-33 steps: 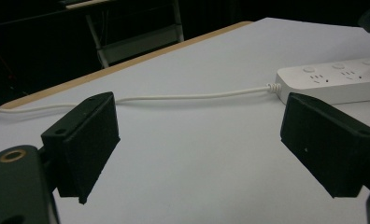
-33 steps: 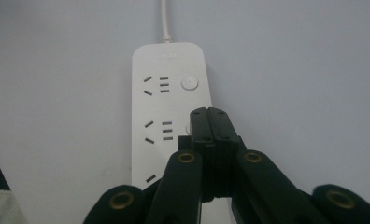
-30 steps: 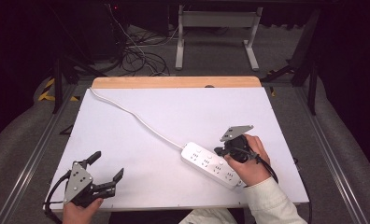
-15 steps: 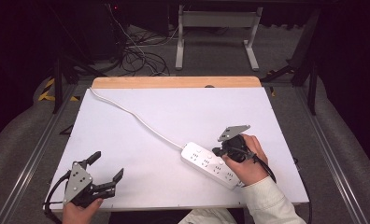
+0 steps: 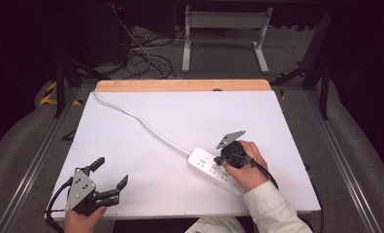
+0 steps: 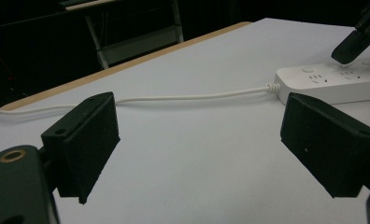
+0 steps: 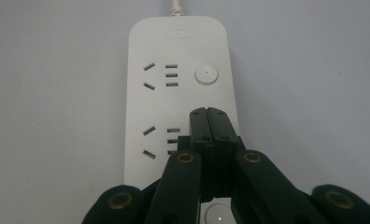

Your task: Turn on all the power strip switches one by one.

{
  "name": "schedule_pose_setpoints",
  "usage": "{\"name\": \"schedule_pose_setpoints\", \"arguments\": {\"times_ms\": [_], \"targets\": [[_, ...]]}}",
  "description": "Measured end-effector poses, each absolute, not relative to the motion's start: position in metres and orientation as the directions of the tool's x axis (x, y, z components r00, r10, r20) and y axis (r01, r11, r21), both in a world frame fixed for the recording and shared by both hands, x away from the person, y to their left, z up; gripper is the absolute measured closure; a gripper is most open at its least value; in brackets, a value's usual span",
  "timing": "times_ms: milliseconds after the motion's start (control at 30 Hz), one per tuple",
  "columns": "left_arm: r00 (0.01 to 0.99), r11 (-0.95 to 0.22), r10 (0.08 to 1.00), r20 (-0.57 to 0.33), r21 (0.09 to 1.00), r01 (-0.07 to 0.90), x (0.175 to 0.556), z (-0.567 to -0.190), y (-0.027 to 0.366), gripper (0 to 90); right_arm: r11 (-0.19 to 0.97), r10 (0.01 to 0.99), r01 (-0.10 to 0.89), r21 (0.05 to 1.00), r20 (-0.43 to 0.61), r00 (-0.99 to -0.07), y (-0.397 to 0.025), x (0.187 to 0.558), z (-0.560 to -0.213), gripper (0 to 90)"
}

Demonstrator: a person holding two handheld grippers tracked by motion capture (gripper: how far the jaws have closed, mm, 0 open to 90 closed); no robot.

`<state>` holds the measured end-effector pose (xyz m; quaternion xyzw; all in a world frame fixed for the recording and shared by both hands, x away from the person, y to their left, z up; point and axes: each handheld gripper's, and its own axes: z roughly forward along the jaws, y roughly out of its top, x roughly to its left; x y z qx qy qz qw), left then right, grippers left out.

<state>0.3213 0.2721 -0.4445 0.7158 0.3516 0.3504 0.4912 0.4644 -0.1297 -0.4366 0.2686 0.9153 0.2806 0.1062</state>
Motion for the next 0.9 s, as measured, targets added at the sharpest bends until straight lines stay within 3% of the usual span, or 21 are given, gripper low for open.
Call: {"name": "schedule_pose_setpoints", "arguments": {"times_ms": [900], "targets": [[0.509, -0.27, 0.846, 0.155, 0.949, 0.16, 0.3202, -0.4445, 0.2712, 11.9, 0.731, 0.549, 0.439, 0.522, -0.068, -0.833, -0.1212, 0.4687, -0.4392, 90.0]]}}
